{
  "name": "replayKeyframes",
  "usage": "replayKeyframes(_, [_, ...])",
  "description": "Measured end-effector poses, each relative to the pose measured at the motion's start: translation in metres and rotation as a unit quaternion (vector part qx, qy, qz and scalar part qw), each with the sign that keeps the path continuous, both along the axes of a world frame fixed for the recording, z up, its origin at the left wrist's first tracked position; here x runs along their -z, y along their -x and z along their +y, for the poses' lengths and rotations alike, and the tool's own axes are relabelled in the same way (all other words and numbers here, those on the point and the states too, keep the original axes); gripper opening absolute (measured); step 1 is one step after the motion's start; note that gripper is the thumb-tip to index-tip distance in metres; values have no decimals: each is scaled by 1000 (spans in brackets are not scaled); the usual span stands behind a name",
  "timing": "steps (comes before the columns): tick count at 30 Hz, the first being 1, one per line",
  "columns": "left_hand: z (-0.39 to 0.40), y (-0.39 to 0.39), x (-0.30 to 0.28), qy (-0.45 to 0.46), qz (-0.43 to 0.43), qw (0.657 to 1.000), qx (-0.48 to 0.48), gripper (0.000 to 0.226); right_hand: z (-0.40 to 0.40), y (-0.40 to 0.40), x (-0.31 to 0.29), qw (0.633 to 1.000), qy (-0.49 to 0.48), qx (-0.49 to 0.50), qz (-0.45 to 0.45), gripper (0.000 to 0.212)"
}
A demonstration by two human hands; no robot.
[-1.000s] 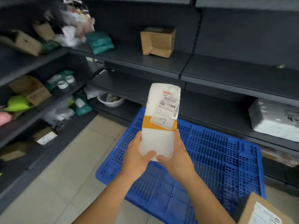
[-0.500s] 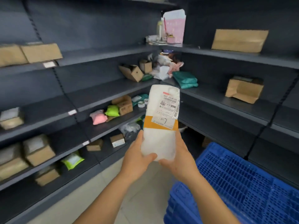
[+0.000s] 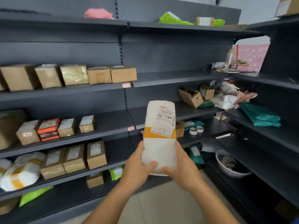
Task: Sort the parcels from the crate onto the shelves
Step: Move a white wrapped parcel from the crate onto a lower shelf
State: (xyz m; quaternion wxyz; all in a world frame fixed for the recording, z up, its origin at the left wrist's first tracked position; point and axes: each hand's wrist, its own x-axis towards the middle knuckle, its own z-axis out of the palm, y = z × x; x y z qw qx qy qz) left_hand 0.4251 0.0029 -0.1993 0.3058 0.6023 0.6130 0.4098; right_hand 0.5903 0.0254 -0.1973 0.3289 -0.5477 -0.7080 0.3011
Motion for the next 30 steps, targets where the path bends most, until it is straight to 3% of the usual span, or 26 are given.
replayKeyframes(4, [51, 33, -2, 25, 29, 999, -38, 63, 62, 34, 2, 999, 28, -33, 7, 88])
replayKeyframes(7, [92, 57, -3, 47, 59, 994, -77, 65, 116, 59, 7, 997, 40, -63, -3, 73])
replayKeyframes(12, [145, 99, -4, 65, 86, 984, -143, 67, 189, 109, 7, 991, 57, -122, -10, 64])
replayKeyframes(18, [188, 149, 3, 97, 98, 970, -202, 66, 249, 176, 20, 983, 96, -149, -46, 73])
replayKeyframes(30, [296, 276, 40, 148, 129, 961, -196, 71, 351, 301, 44, 973, 76, -159, -147, 63])
